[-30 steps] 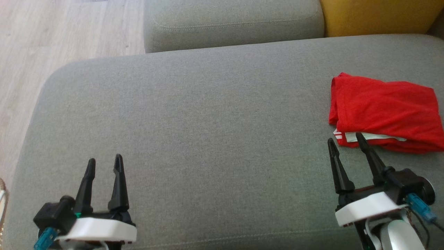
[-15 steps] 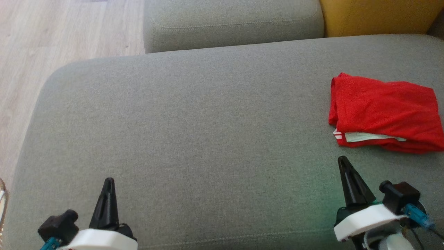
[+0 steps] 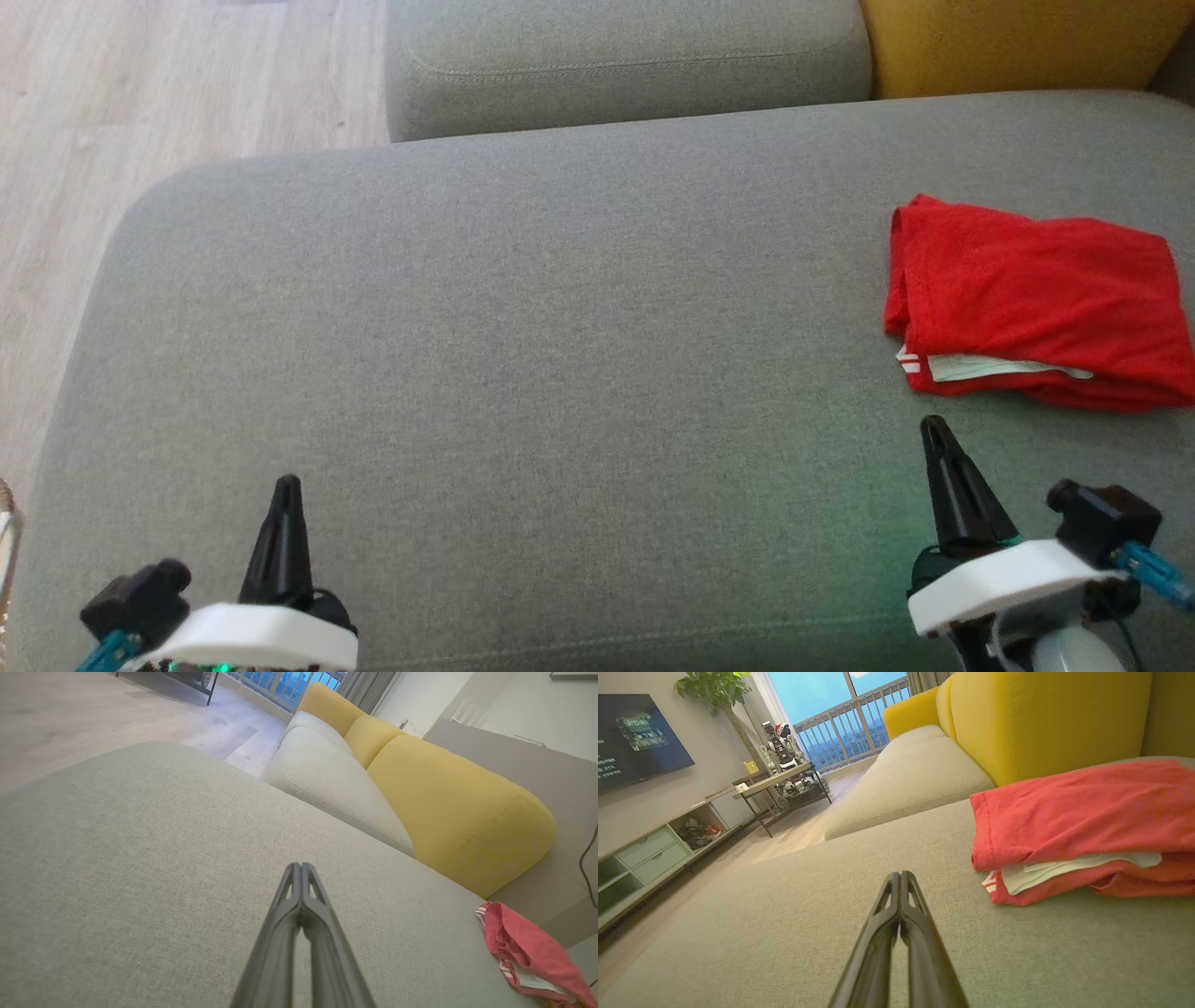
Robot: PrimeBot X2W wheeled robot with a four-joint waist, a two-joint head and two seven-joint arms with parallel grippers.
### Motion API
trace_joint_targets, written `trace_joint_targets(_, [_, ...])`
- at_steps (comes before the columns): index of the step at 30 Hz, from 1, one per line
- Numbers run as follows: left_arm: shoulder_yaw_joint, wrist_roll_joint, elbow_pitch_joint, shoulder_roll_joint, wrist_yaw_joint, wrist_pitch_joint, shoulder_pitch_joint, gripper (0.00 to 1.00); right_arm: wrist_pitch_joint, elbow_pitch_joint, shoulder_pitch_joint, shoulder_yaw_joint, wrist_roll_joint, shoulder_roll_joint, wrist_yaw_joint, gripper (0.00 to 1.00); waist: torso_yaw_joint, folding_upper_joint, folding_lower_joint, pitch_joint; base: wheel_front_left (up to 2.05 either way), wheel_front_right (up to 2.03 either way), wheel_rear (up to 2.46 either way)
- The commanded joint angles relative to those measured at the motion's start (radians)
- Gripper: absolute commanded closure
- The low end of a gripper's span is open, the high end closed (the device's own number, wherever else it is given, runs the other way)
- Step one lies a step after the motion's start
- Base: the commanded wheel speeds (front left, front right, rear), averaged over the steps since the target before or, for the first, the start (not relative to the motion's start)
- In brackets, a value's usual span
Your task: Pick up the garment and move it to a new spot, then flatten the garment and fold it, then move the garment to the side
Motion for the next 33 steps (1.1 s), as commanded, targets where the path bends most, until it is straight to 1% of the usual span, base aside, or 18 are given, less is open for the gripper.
trace_joint_targets(1, [0.015, -0.017, -0.028, 0.010, -0.007, 0.002, -0.052, 1.00, 0.003, -0.028, -0.047, -0.004, 0.023, -0.012, 0.000, 1.00, 0.000, 0.0000, -0.0001, 0.000, 0.00, 0.00, 0.00])
trace_joint_targets(33, [0.053, -0.353, 0.014, 0.016, -0.027, 0.090, -0.112, 1.00, 0.087, -0.004, -0.075, -0.022, 0.423, -0.020, 0.000, 1.00, -0.002, 0.0000, -0.0001, 0.004, 0.00, 0.00, 0.00])
